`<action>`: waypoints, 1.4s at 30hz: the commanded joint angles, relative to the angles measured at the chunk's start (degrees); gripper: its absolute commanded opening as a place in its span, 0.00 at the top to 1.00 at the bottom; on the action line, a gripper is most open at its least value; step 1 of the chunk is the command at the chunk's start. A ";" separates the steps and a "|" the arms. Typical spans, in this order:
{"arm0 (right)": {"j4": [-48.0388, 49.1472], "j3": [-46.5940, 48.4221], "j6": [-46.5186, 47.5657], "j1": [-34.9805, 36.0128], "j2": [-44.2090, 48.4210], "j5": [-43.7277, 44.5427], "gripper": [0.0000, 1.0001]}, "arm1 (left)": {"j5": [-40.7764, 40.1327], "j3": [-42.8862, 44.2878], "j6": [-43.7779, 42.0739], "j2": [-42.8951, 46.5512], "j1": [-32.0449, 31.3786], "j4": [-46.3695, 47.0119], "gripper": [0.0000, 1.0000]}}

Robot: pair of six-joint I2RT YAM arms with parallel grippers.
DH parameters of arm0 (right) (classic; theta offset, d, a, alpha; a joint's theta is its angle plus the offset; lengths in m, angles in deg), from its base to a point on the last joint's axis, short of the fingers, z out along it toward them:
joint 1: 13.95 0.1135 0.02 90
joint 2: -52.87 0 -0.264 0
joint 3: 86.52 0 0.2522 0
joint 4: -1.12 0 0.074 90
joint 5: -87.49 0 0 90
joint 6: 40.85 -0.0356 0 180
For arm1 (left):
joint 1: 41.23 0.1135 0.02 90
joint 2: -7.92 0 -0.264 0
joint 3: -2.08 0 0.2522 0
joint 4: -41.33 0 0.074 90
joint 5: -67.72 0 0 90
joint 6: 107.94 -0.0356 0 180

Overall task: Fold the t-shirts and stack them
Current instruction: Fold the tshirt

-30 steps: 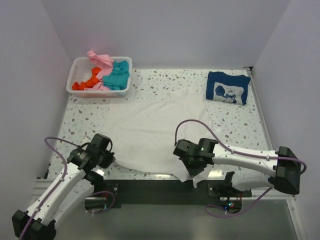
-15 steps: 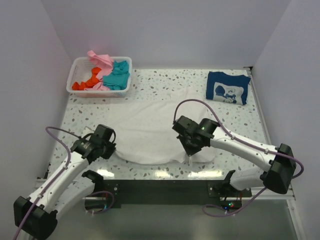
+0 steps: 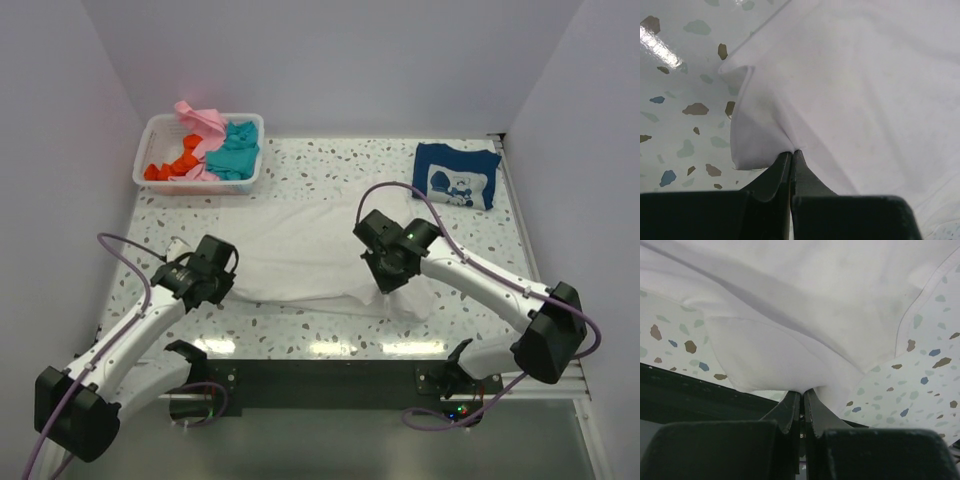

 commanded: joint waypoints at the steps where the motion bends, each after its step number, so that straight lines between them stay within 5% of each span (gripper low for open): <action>1: 0.81 2.55 2.03 -1.37 -0.73 0.86 1.00 | -4.07 2.41 -1.45 -0.51 0.23 2.29 1.00; 25: 2.83 11.17 10.20 -5.32 -11.98 2.52 1.00 | 1.98 2.59 -12.34 -11.49 8.93 15.03 1.00; 42: 4.76 18.11 29.19 -8.22 -22.08 2.17 1.00 | 6.21 3.11 -14.81 -18.97 11.48 20.83 1.00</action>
